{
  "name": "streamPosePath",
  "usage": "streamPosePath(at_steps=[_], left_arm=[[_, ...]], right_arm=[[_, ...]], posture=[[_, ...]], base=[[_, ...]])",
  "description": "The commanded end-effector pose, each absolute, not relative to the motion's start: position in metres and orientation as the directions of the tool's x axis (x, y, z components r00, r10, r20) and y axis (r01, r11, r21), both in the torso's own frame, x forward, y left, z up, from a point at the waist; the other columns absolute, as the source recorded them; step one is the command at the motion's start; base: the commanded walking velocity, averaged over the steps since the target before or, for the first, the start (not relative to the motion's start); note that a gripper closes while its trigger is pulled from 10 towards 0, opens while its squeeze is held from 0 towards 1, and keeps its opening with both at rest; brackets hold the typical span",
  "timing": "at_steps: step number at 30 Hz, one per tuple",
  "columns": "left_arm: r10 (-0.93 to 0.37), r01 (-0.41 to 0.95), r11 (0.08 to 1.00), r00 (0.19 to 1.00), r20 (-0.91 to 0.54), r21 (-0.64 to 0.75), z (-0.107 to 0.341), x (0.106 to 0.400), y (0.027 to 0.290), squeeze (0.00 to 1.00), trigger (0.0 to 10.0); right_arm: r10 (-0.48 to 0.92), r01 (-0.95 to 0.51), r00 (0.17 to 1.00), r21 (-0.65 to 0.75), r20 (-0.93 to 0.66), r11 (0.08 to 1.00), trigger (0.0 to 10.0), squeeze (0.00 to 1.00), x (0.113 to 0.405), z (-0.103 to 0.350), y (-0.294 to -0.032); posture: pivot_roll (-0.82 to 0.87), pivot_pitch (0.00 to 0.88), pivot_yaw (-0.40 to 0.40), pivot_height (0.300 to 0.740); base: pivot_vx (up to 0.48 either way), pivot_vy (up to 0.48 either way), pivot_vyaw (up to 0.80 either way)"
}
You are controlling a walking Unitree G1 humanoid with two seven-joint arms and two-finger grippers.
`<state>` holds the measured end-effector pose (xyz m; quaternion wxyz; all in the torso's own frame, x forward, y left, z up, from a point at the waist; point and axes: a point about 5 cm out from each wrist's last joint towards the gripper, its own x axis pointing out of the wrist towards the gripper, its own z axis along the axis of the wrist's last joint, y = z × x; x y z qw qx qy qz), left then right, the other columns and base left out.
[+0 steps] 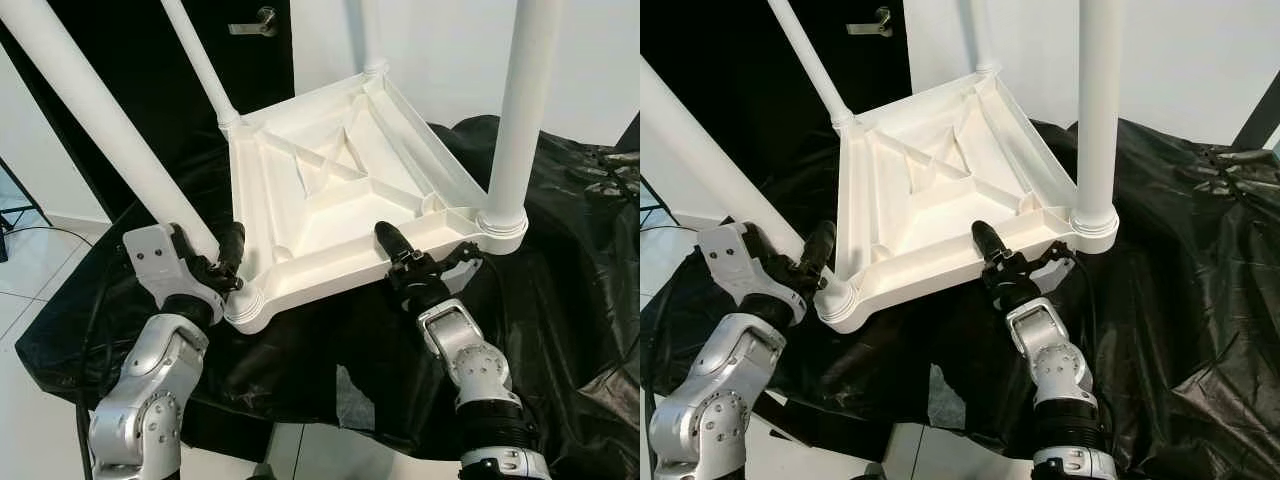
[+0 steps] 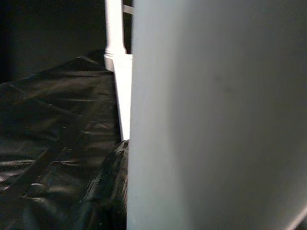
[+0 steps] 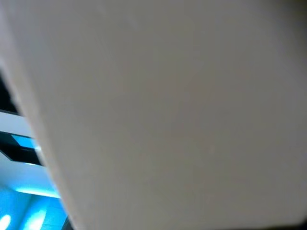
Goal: Building children table
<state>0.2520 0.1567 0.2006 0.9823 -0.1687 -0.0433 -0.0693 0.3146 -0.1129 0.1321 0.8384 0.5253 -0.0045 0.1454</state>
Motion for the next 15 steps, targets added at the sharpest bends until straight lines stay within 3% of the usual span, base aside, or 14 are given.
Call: streamPosePath(at_steps=[1,11,12,15], left_arm=[[-0.103,0.149,0.936,0.982,0.157,-0.320,0.214,0.254,0.154,0.00,10.0],[-0.080,0.134,0.932,0.982,0.170,-0.337,0.220,0.257,0.149,0.00,10.0],[-0.080,0.135,0.931,0.982,0.173,-0.338,0.221,0.257,0.148,0.00,10.0],[-0.077,0.134,0.931,0.981,0.176,-0.338,0.222,0.258,0.148,0.00,10.0]], right_arm=[[0.202,-0.335,0.939,0.873,0.278,0.354,10.0,0.00,0.315,0.157,-0.071],[0.193,-0.332,0.941,0.862,0.277,0.382,10.0,0.00,0.318,0.160,-0.062],[0.201,-0.331,0.941,0.868,0.273,0.370,10.0,1.00,0.316,0.159,-0.059],[0.195,-0.323,0.944,0.872,0.268,0.369,10.0,1.00,0.314,0.158,-0.060]], posture=[[0.18,0.044,-0.020,0.740],[0.20,0.041,-0.021,0.740],[0.20,0.039,-0.019,0.740],[0.20,0.037,-0.015,0.740]], base=[[0.000,0.000,0.00],[0.000,0.000,0.00],[0.000,0.000,0.00],[0.000,0.000,0.00]])
